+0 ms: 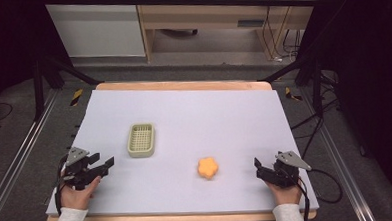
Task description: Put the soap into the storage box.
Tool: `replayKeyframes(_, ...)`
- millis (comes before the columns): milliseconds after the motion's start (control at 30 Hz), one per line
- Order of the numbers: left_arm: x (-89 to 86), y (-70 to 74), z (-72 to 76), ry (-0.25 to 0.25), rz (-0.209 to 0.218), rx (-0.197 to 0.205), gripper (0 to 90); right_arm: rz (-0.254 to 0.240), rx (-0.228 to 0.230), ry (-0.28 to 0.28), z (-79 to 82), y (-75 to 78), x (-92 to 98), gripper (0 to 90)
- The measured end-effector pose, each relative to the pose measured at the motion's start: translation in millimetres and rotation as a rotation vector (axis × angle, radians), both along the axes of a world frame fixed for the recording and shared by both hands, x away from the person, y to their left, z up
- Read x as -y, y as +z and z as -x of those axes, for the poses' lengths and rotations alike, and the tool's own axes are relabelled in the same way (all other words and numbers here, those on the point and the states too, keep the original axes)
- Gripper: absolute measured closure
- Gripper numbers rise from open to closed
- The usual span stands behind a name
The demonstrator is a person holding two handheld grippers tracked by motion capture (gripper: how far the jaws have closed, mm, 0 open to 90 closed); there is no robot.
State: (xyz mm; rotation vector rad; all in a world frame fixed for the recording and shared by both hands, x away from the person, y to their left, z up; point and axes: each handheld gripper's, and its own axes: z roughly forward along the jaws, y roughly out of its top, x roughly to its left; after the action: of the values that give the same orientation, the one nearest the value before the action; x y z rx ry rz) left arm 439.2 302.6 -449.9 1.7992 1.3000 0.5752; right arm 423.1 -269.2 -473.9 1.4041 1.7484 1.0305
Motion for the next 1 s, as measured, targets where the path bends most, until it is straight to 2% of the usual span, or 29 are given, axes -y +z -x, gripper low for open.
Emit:
replayKeyframes(167,6.5,3.2,1.4,-0.007,-0.002,0.003,36.9,-0.019,0.003,-0.001,-0.2,0.7,1.8,12.1)
replayKeyframes(400,11.5,6.2,3.1,-0.024,-0.002,0.007,35.8,-0.006,-0.006,0.004,-0.8,-0.2,1.2,12.0)
replayKeyframes(633,18.0,8.4,3.3,-0.042,0.004,0.009,35.6,-0.012,-0.008,0.005,-0.8,-0.2,1.6,12.0)
replayKeyframes(1000,36.3,8.6,5.7,-0.104,-0.005,0.003,34.7,-0.018,-0.011,0.005,-0.5,-0.4,1.9,13.5)
